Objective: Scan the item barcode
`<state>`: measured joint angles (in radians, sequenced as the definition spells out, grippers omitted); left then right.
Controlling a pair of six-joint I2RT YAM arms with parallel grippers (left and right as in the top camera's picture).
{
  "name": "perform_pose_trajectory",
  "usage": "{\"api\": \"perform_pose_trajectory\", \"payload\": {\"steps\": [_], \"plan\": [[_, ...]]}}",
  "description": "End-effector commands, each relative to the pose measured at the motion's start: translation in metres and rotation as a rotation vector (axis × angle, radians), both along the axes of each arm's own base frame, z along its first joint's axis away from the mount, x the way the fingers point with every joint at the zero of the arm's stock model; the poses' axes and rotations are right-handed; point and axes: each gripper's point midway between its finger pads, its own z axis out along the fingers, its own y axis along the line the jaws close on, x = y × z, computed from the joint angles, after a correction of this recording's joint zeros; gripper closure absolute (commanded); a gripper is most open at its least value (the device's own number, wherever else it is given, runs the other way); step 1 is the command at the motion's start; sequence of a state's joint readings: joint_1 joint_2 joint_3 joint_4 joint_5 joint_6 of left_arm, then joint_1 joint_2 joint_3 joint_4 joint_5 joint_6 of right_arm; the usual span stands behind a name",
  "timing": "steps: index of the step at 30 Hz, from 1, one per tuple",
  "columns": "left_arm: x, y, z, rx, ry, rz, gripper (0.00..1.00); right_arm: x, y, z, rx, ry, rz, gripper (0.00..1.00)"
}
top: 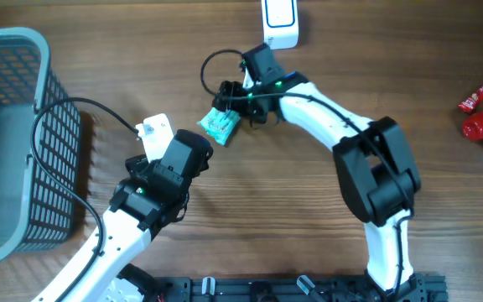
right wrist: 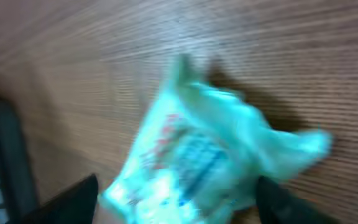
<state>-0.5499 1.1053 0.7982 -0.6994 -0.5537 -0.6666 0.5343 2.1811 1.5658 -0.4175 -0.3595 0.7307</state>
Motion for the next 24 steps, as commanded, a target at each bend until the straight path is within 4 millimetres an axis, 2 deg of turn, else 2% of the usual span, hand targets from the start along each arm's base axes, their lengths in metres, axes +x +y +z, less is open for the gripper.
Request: {"api": "perform_pose_trajectory", "payload": {"steps": [1,2,4,10,14,19,20,21,24], "plan": [[0.001,0.002,0.002,0.018,-0.009,0.002,0.0,0.006,-0.012,-0.016,-0.063,0.001,-0.065,0.41],[0.001,0.002,0.002,0.018,-0.009,0.002,0.0,0.007,-0.012,-0.015,-0.063,0.001,-0.065,0.46],[0.001,0.002,0.002,0.018,-0.009,0.002,0.0,0.005,-0.013,-0.017,-0.069,0.011,-0.065,0.46],[0.001,0.002,0.002,0.018,-0.009,0.002,0.0,-0.005,-0.008,-0.016,-0.04,0.04,-0.016,0.3],[0.001,0.002,0.002,0.018,-0.009,0.002,0.0,-0.012,-0.006,-0.024,-0.08,0.045,-0.01,0.3],[0.001,0.002,0.002,0.018,-0.009,0.002,0.0,-0.019,0.006,-0.052,-0.133,0.034,0.01,0.71],[0.001,0.002,0.002,0.018,-0.009,0.002,0.0,-0.021,0.005,-0.053,-0.137,0.039,0.013,0.88],[0.001,0.002,0.002,0.019,-0.009,0.002,0.0,-0.022,0.004,-0.05,-0.137,0.042,0.02,0.96],[0.001,0.002,0.002,0.018,-0.009,0.002,0.0,-0.024,-0.01,-0.029,-0.094,0.093,0.019,0.96]]}}
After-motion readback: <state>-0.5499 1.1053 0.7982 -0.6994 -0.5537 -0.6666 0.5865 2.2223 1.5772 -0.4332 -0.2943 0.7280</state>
